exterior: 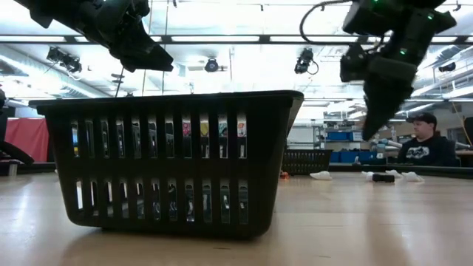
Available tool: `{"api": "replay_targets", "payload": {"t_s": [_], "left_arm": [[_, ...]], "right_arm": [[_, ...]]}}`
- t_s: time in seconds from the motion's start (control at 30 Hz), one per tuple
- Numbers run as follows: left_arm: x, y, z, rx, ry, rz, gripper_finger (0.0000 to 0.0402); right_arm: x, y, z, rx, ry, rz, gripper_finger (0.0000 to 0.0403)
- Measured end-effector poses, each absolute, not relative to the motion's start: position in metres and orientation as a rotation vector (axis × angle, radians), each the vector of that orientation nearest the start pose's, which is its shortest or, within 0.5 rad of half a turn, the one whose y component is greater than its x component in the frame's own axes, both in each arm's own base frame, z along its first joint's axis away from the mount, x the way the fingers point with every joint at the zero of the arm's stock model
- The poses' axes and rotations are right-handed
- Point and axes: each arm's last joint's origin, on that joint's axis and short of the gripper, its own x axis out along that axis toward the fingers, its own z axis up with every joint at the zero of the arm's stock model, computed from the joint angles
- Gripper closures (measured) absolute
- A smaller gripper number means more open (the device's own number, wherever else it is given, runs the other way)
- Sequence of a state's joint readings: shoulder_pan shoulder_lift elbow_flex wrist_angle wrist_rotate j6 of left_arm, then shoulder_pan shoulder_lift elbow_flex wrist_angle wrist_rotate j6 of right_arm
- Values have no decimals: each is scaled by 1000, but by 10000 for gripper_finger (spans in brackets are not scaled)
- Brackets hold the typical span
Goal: Sort Halloween decoration
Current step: Put the black skeleton toy into the top right black basket
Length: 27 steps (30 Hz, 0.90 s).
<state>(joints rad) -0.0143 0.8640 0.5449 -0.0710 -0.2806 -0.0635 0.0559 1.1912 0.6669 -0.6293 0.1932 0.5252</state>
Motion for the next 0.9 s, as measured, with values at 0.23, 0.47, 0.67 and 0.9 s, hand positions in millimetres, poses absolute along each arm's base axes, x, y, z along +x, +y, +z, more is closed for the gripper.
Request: {"api": "replay_targets", "payload": {"t_s": [0.23, 0.47, 0.67, 0.9], "left_arm": [[188, 5, 248, -5, 378, 275, 184], [189, 5, 248, -5, 378, 275, 184], [189, 5, 248, 0, 379, 274, 184], [189, 5, 248, 0, 375, 274, 184]], "right_arm": [[191, 10, 163, 345, 1102, -439, 221], [184, 10, 145, 347, 1094, -418, 220], [183, 13, 131, 323, 1085, -380, 219], [192, 19, 115, 250, 1139, -374, 225]]}}
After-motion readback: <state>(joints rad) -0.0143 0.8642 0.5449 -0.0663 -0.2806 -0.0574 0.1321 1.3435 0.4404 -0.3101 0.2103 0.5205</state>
